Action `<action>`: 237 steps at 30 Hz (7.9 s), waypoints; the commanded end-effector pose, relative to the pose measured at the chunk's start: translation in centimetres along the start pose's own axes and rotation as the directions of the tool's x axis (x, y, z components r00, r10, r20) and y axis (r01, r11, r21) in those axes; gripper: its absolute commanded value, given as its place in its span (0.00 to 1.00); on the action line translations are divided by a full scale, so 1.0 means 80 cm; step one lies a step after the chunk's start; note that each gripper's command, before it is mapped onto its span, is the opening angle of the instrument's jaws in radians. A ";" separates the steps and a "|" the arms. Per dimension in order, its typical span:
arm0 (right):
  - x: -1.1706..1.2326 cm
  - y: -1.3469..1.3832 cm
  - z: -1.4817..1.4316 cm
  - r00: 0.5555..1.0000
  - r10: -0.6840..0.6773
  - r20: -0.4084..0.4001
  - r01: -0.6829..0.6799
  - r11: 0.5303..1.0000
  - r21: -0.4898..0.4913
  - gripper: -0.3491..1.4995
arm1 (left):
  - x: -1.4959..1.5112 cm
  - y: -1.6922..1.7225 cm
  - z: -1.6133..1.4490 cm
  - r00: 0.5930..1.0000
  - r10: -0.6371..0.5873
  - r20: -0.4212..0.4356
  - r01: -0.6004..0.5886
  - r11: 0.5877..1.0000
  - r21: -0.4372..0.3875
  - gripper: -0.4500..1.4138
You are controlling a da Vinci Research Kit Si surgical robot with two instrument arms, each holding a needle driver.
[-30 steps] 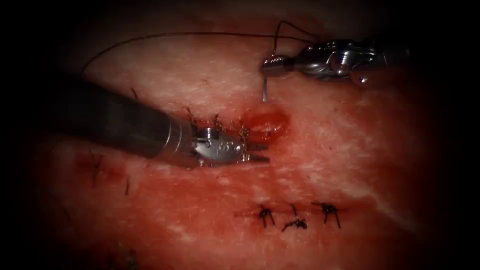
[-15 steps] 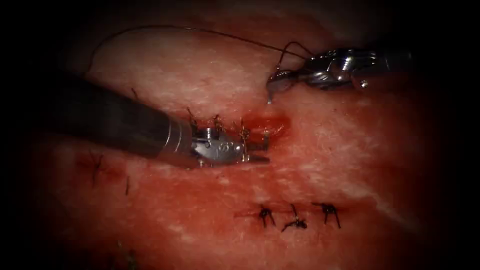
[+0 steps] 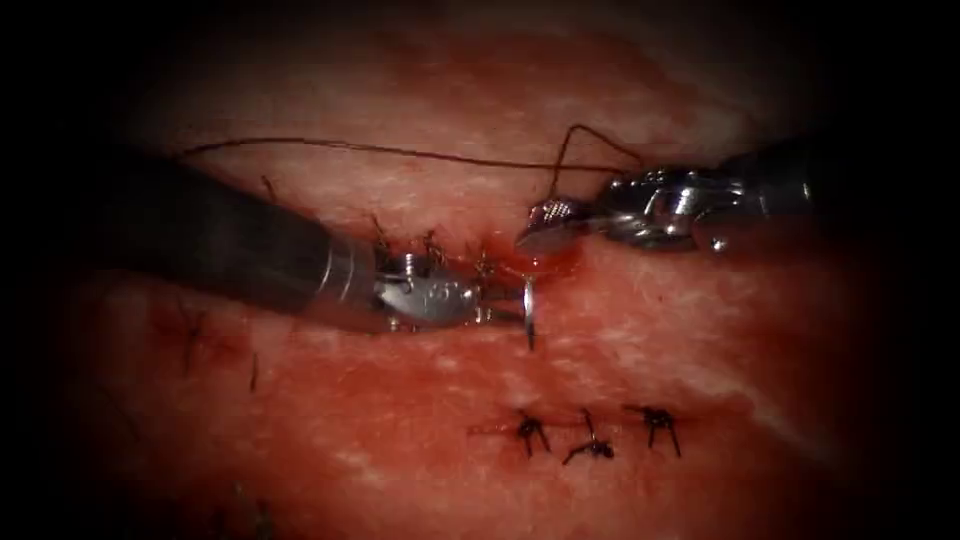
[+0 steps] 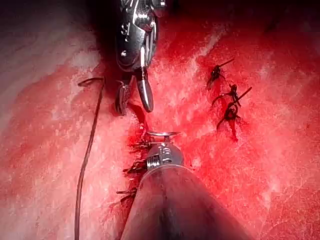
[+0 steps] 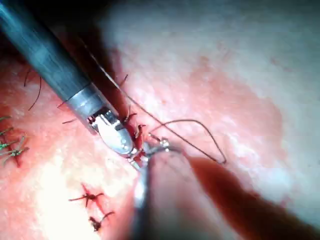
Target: Wound Closure
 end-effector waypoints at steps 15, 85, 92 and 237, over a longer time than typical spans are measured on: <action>-0.0026 0.0064 -0.0073 0.995 -0.038 -0.087 0.025 0.989 -0.143 0.88 | 0.0014 0.0022 -0.0027 0.977 0.213 -0.001 -0.213 0.977 -0.006 0.20; -0.0056 0.0034 -0.0061 0.987 -0.092 -0.129 0.090 0.996 -0.028 0.77 | 0.0155 0.0127 -0.0085 0.964 -0.061 -0.259 -0.004 0.970 -0.244 0.00; -0.0054 0.0017 -0.0076 0.982 0.070 -0.173 -0.049 0.991 0.122 0.53 | 0.0193 0.0127 -0.0114 0.924 0.276 -0.263 -0.295 0.955 -0.036 0.00; 0.0011 0.0049 -0.0016 0.727 -0.150 -0.670 0.209 0.978 0.008 0.00 | 0.0012 -0.0085 0.0019 0.982 -0.098 0.163 0.089 0.994 0.058 0.00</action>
